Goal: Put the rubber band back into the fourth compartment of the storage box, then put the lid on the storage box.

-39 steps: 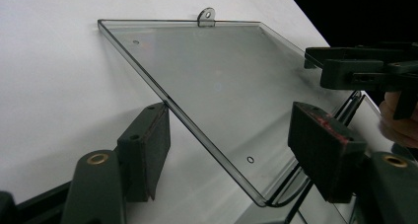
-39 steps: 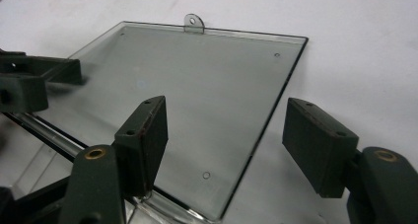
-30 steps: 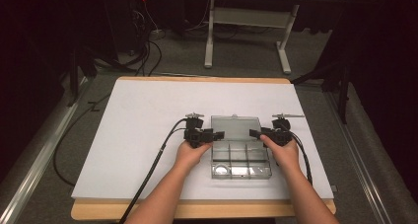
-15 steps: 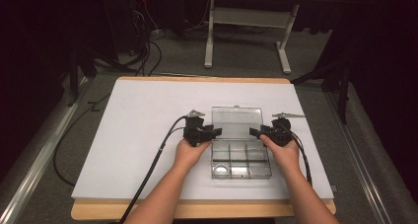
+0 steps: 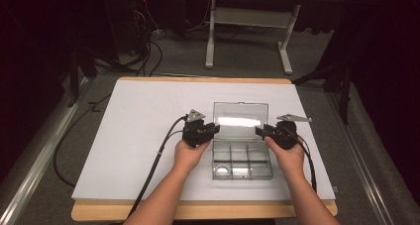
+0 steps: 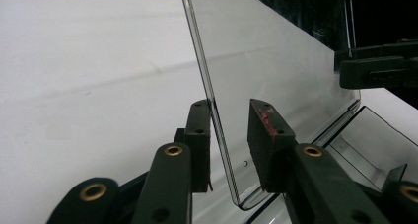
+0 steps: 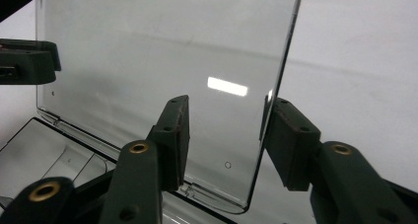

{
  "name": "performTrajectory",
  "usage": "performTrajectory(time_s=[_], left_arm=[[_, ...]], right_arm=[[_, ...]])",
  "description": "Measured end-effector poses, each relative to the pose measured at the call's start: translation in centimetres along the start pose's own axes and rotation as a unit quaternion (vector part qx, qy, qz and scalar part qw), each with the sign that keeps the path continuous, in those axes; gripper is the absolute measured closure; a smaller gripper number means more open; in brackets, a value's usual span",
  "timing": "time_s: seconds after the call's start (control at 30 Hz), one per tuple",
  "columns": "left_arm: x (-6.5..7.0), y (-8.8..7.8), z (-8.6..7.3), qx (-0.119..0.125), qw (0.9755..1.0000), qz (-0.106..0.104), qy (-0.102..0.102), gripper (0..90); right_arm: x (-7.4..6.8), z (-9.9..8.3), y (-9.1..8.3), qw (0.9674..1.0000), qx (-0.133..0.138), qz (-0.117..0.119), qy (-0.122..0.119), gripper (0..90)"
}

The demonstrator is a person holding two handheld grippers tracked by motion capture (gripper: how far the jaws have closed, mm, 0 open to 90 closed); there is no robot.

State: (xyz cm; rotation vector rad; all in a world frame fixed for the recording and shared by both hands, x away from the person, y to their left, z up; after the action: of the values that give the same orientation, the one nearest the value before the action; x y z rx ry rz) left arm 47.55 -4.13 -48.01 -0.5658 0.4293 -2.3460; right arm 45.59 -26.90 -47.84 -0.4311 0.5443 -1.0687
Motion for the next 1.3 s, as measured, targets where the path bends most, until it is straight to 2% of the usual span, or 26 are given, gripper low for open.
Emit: performTrajectory(time_s=[0.17,0.4,0.53,0.8,1.03,1.2,1.3], left_arm=[[0.4,-0.6,0.0,0.014,0.9999,0.003,0.005,76.1],[1.0,-1.4,0.0,0.021,0.9995,0.004,0.021,78.2],[1.5,-1.7,0.0,0.024,0.9991,0.008,0.033,77.8],[2.2,-2.7,-0.2,0.034,0.9984,0.004,0.045,73.1],[2.9,-3.4,-0.2,0.042,0.9976,-0.006,0.054,67.3],[2.9,-3.7,-0.6,0.044,0.9972,-0.004,0.060,62.9],[3.0,-3.9,-0.9,0.043,0.9975,-0.006,0.056,60.8]], right_arm=[[-0.1,-0.1,-0.7,0.9999,0.016,-0.004,-0.002,62.7],[-0.6,-0.3,-1.8,0.9991,0.021,-0.018,-0.030,64.8],[-0.8,-0.6,-2.3,0.9986,0.033,-0.021,-0.035,65.0],[-1.4,-0.8,-3.0,0.9976,0.035,-0.023,-0.056,63.2],[-1.7,-1.2,-3.7,0.9971,0.037,-0.024,-0.062,61.9],[-1.9,-1.4,-4.3,0.9965,0.042,-0.026,-0.068,61.9],[-2.0,-1.5,-4.9,0.9965,0.046,-0.022,-0.066,62.9]])
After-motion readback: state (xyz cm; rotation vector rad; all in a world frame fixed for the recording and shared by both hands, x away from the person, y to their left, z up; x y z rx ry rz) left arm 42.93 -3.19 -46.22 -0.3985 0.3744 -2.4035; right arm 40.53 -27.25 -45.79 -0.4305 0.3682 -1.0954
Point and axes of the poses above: each handheld gripper's, and its own axes: y roughly forward along the jaws, z roughly out of its top, x roughly to its right, the point moved 7 cm from there along y, roughly forward along the jaws
